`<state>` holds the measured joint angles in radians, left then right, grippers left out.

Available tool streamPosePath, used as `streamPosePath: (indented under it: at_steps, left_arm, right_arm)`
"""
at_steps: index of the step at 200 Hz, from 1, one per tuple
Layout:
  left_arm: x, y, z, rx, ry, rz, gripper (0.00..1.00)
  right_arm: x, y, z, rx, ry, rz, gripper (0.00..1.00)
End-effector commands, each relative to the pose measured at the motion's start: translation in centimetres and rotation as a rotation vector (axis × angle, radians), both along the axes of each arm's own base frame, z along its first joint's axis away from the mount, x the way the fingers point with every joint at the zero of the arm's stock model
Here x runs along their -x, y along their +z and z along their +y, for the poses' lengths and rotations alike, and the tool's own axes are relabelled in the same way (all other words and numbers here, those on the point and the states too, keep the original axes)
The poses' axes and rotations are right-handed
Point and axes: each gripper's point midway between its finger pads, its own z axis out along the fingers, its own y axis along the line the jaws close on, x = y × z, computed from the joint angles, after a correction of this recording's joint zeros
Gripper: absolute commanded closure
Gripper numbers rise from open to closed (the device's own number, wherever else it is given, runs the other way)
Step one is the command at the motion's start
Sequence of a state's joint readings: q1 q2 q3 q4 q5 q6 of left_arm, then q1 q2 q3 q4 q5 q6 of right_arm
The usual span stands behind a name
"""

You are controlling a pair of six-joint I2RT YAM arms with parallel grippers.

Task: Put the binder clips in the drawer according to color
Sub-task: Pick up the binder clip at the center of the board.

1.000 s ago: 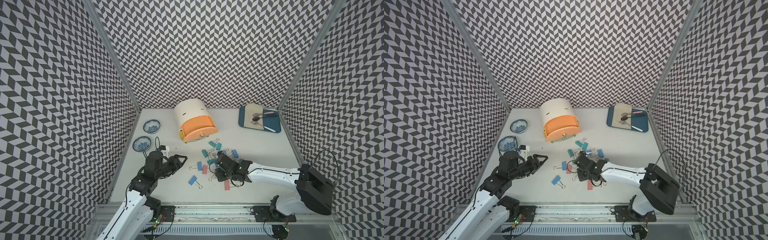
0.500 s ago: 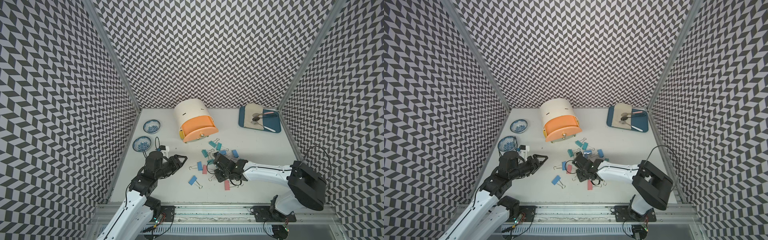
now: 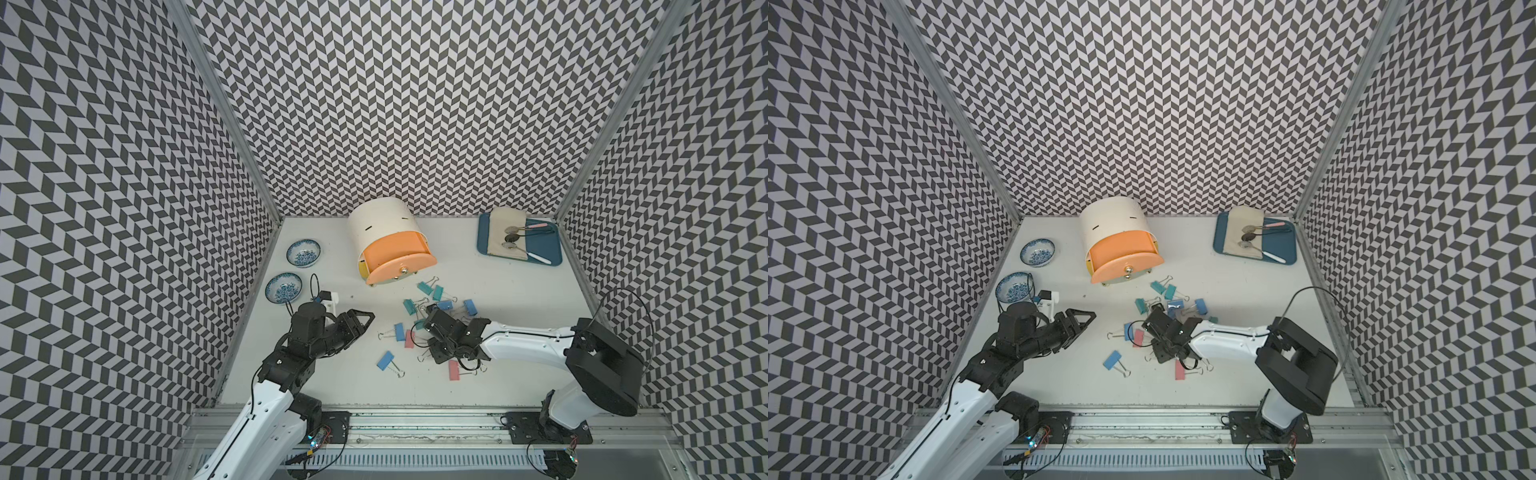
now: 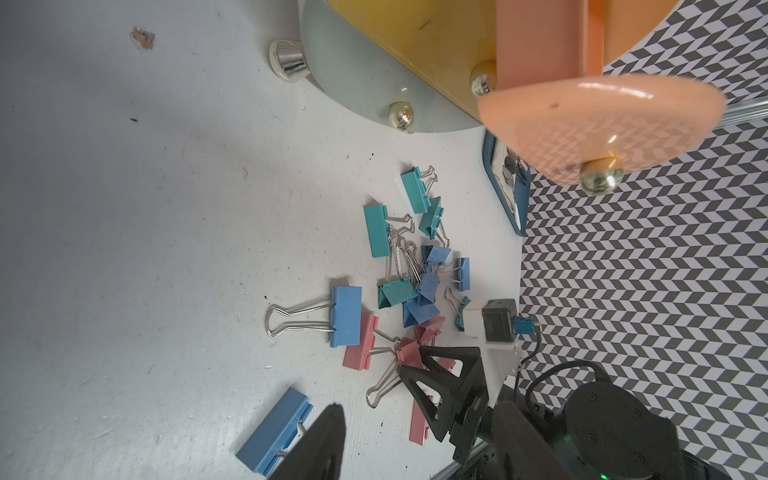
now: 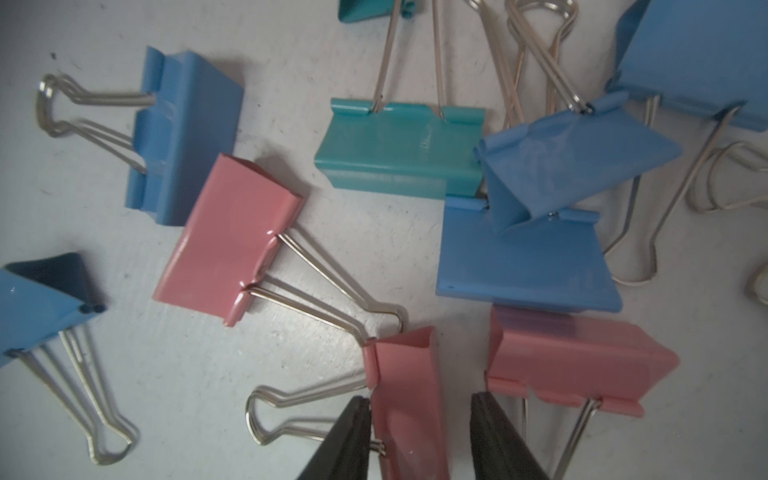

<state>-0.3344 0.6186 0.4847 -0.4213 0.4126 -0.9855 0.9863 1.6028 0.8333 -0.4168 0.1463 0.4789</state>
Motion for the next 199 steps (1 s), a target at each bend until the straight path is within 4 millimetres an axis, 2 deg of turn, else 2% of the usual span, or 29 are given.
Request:
streamPosePath:
  at_steps: [1,66,106,158,199]
  left_arm:
    - [0.2,-0.1,0.0,-0.009,-0.006,-0.006,0.39]
    - [0.1,0.0,0.0,-0.01,-0.003,-0.007,0.39]
    - [0.0,0.2,0.1,-0.008,0.002,-0.011,0.39]
    - [-0.3,0.7,0.1,-0.009,0.006,-0.022,0.39]
    - [-0.8,1.7,0.0,-0.009,0.011,-0.038,0.39]
  right_arm:
    - [-0.8,0.5,1.0,-0.019,-0.008,-0.034,0.57]
    - [-0.3,-0.5,1.1,-0.02,0.001,-0.004,0.62]
    - [0.2,-0.1,1.0,-0.036,0.007,-0.005,0.68]
    - [0.9,2.3,0.6,-0.098,0.005,-0.018,0.73]
    - [1.3,5.3,-0.3,-0.156,-0.011,-0.053,0.75]
